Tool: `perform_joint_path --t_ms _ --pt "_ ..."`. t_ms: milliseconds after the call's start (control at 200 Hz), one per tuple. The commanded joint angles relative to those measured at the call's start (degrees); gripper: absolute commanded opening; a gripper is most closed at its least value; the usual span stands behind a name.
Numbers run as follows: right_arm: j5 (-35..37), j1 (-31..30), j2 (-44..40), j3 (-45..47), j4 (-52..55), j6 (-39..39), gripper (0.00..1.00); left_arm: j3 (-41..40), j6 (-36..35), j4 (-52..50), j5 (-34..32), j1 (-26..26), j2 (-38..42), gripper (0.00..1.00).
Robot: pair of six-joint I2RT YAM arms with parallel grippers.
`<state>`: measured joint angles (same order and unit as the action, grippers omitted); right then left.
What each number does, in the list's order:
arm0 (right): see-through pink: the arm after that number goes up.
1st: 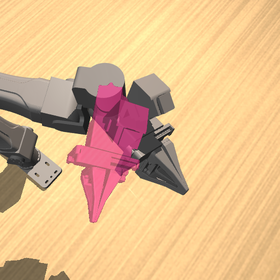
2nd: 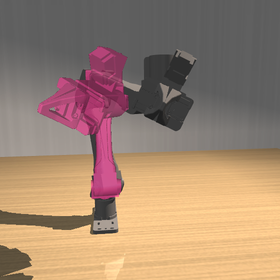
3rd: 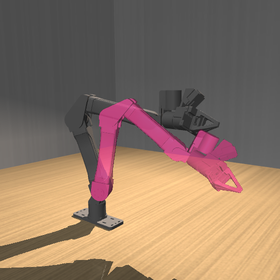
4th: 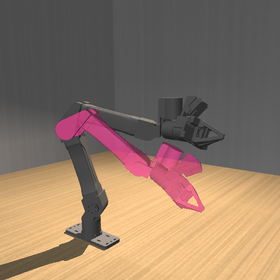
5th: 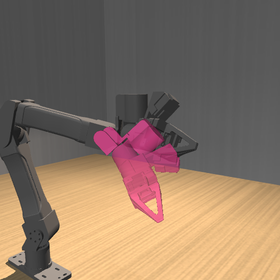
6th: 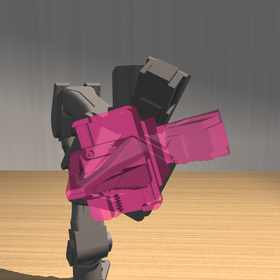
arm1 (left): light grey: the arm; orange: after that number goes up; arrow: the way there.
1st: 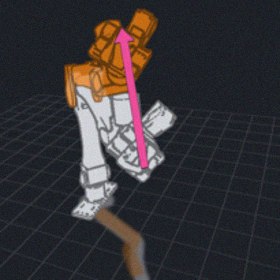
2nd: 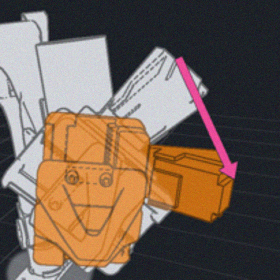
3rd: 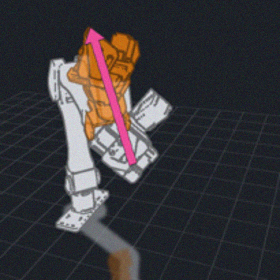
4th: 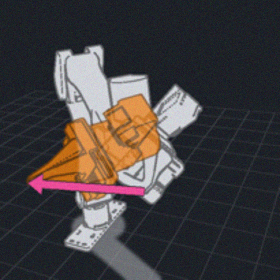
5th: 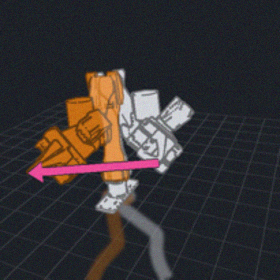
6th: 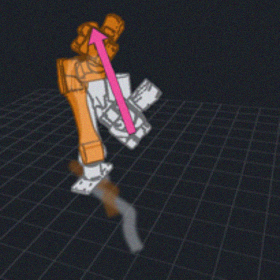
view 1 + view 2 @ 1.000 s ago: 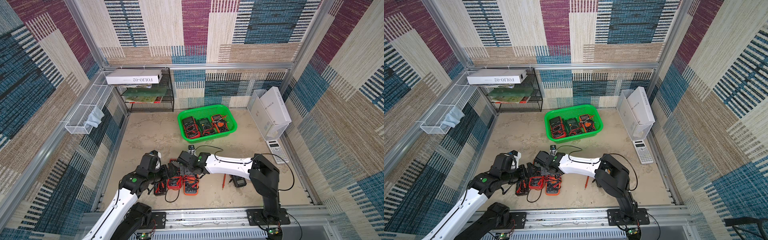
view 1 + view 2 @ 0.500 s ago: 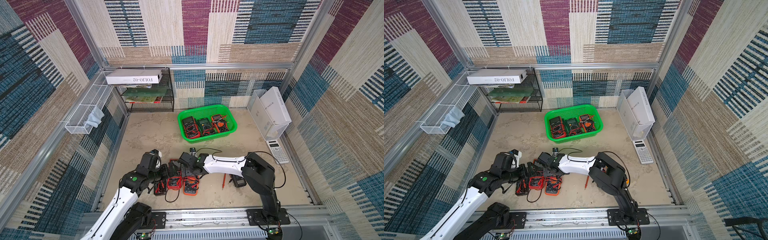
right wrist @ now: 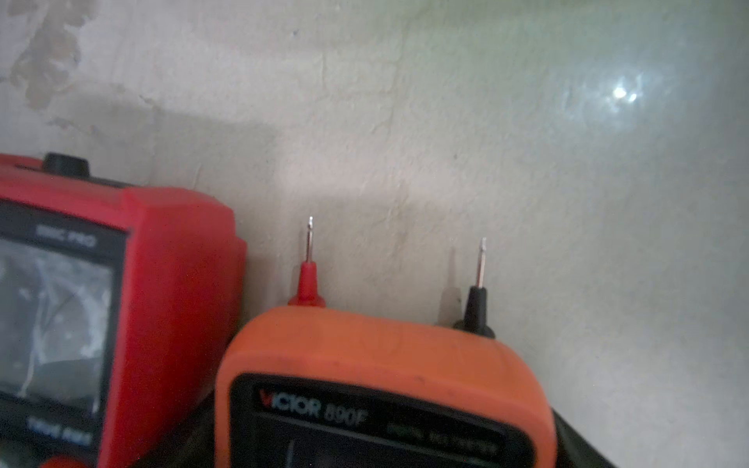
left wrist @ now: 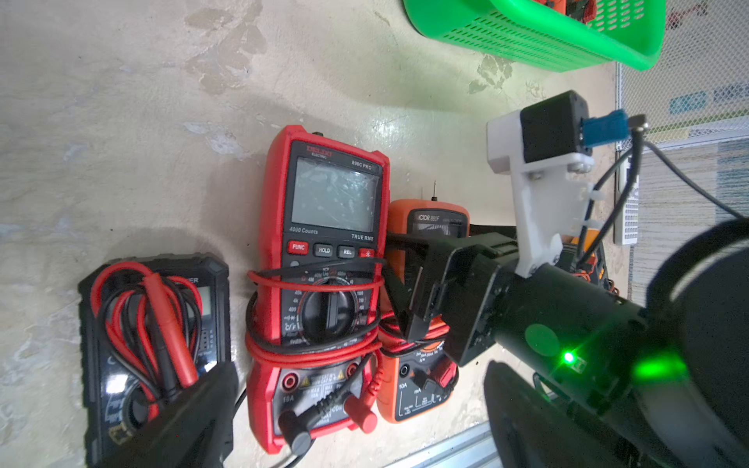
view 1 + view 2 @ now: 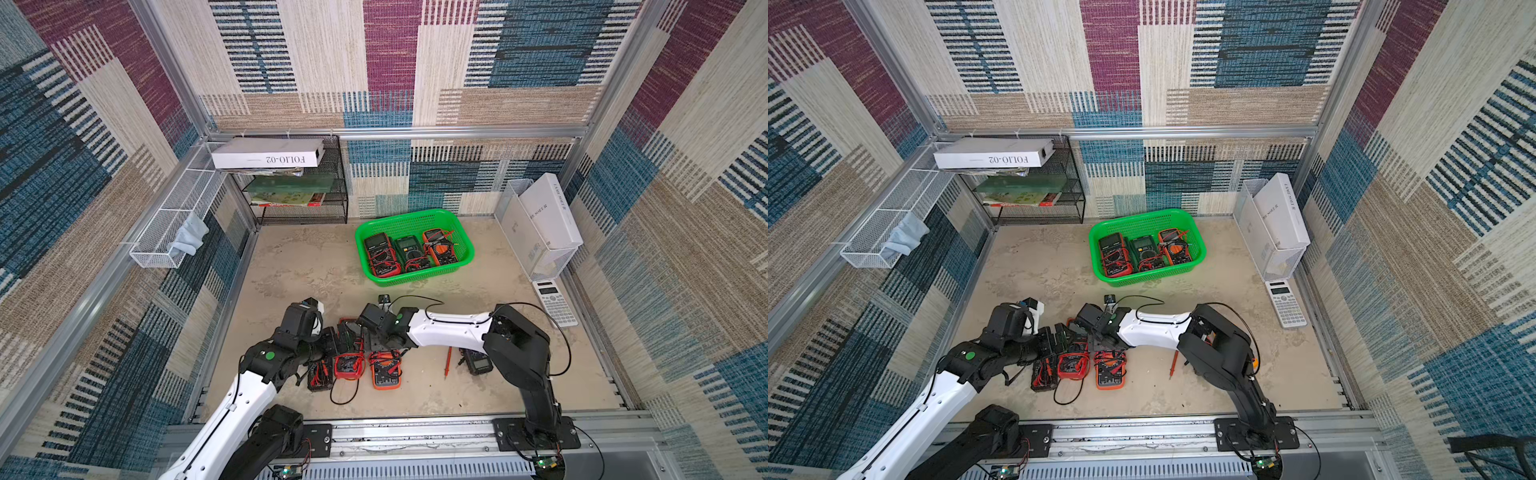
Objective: Put the multimeter into the basket
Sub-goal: Pick up the multimeter from the center of the board.
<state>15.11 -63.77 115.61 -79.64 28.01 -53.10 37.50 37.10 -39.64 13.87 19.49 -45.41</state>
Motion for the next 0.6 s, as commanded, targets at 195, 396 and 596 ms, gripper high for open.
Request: perform_joint_path --t_ms 195,396,596 --pt "2.7 0.2 -4.0 0.9 1.9 2.6 0.75 1.3 0.1 0.6 0.2 0.0 -0.6 1.0" --pt "3.8 0.5 -6.3 1.9 1.4 3.3 0.74 2.8 -0.3 0.4 1.5 0.0 -1.8 1.0" --pt "4.3 1.0 -8.0 2.2 1.0 4.6 0.72 5.2 -1.5 -0.9 3.4 0.0 -3.4 1.0"
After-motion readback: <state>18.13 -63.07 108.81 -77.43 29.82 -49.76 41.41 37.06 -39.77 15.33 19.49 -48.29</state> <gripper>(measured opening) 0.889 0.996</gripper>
